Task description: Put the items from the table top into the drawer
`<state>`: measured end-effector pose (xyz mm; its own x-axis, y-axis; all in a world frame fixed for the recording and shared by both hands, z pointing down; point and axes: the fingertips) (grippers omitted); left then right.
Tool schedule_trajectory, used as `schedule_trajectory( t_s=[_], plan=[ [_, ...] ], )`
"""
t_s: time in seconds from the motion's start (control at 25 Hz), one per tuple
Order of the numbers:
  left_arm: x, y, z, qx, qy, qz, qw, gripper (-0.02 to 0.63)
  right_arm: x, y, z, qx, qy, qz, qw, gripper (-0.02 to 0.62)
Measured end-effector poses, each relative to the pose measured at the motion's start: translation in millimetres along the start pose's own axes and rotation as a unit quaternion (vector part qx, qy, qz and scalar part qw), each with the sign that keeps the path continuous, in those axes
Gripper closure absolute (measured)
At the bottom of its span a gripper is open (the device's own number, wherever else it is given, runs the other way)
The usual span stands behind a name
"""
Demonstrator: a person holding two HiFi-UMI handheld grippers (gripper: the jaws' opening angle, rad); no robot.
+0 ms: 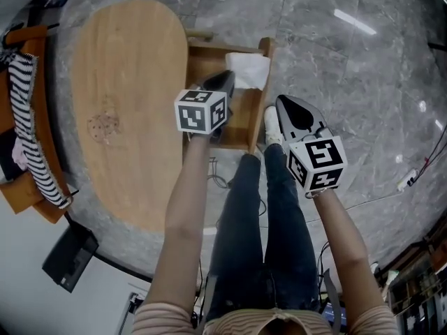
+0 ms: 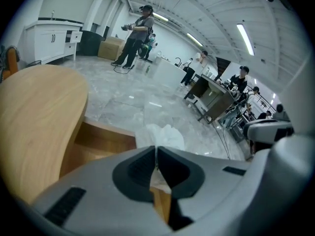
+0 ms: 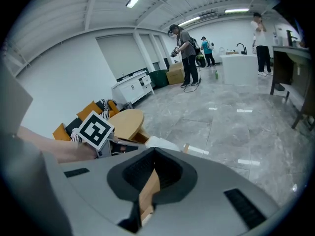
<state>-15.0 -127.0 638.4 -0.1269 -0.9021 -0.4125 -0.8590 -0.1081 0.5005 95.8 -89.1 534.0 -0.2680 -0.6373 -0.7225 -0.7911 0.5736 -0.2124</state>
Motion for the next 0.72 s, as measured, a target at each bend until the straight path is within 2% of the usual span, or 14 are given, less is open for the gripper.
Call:
schedule_trajectory(
  t_s=[0.44, 0.72],
  plan=[
    [-17.6, 18.3, -36.0, 0.017, 0.054, -0.022, 0.9982, 0.578, -21.8, 2.5, -26.9, 0.02, 0.027, 0.0, 0.999, 0.588],
    [-25.7, 31.9, -50.8, 0.025, 0.071, -0.028, 0.9968, 0.578, -27.5, 0.8, -36.3, 0.025, 0.034, -0.002, 0.999, 0.587]
  ],
)
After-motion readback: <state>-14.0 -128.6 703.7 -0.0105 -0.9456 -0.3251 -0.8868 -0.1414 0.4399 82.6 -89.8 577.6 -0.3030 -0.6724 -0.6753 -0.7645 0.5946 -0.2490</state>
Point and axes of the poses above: the fingertips, and each gripper's own axes: z backward along the fingers, y to its left, x out of its top, and after that the axes turned 12 degrees about z, right-handed
